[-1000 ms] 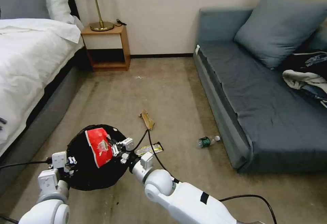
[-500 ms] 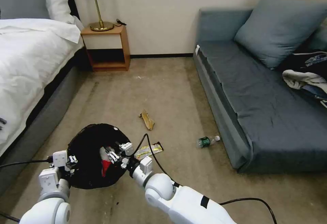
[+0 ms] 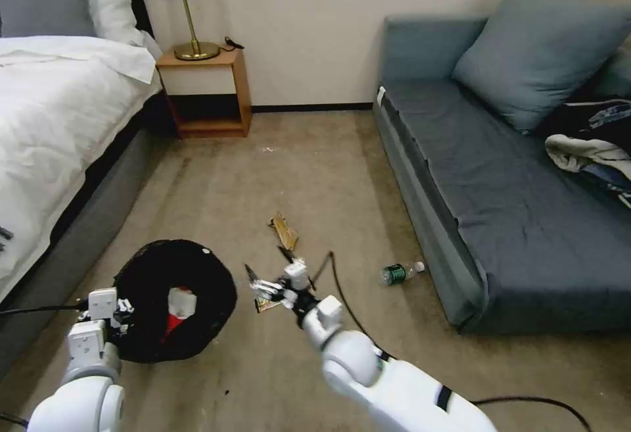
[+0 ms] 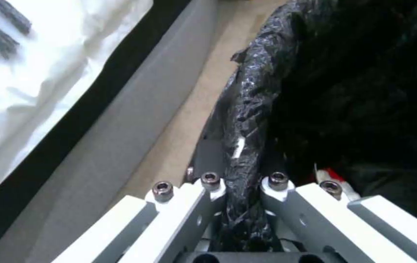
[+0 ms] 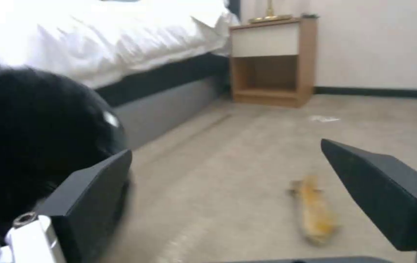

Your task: Pick up the trash bin, then pick up the garbage on the floor and place it into the trash bin.

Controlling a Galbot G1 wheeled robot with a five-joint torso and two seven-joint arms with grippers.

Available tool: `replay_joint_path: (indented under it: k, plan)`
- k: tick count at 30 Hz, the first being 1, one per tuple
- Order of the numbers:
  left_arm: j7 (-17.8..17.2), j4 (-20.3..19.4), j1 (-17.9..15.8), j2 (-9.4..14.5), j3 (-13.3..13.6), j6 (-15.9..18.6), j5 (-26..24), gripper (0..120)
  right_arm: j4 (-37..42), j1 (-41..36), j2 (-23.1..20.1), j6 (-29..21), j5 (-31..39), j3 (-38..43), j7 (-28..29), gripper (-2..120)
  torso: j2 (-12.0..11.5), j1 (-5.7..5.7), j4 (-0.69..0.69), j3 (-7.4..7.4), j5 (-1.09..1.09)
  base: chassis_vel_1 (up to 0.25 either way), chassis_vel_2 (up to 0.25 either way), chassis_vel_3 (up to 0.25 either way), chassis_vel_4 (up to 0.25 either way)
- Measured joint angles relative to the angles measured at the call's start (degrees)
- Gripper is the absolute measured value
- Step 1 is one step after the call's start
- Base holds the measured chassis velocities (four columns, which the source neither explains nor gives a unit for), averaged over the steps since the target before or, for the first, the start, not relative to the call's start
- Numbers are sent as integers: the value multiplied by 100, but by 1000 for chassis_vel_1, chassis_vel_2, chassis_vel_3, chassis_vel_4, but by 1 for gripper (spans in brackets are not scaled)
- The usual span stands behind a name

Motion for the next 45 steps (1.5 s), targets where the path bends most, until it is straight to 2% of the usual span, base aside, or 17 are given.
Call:
replay_joint_path:
  k: [7,11,15,23,45]
  plan:
    - [0,179,-103,79,-22,-48,107,3,156,-592,-144,-18,-561,951,15,100,0,0,2,0,2,0,0,0,0]
    - [-1,201,-58,114,-56,-102,92,3,407,-1334,39,59,-1079,2061,224,100,0,0,1,0,0,0,0,0,0]
    - [-1,154,-13,123,-70,-111,1,2,625,-1819,121,210,-1090,2428,513,100,0,0,0,0,0,0,0,0,0]
    - [-1,82,30,123,-82,-149,-104,2,940,-2297,153,392,-1152,2585,574,100,1,0,1,-1,0,0,0,0,0]
    - [-4,68,87,207,-87,-169,-171,2,839,-2245,321,456,-1277,2538,470,100,1,0,2,0,-1,-18,15,15,-14]
